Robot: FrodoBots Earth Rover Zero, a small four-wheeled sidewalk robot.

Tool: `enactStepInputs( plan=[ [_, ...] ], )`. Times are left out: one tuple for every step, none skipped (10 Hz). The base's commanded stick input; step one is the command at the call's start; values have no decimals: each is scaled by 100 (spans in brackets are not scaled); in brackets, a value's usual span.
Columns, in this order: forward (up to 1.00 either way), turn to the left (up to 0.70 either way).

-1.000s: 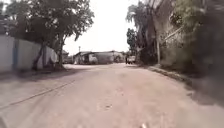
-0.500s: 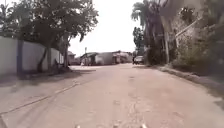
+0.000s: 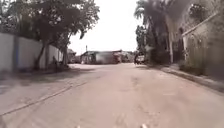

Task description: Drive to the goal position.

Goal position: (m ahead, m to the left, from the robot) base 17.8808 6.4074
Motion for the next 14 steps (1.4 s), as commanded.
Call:
enactStepInputs(
  plan=[
    [100,19],
    [100,40],
    [100,39],
    [100,21],
    [100,0],
    [100,0],
    [100,0],
    [100,0],
    [100,0],
    [100,3],
    [100,3],
    [100,3],
    [100,1],
    [100,0]
  ],
)
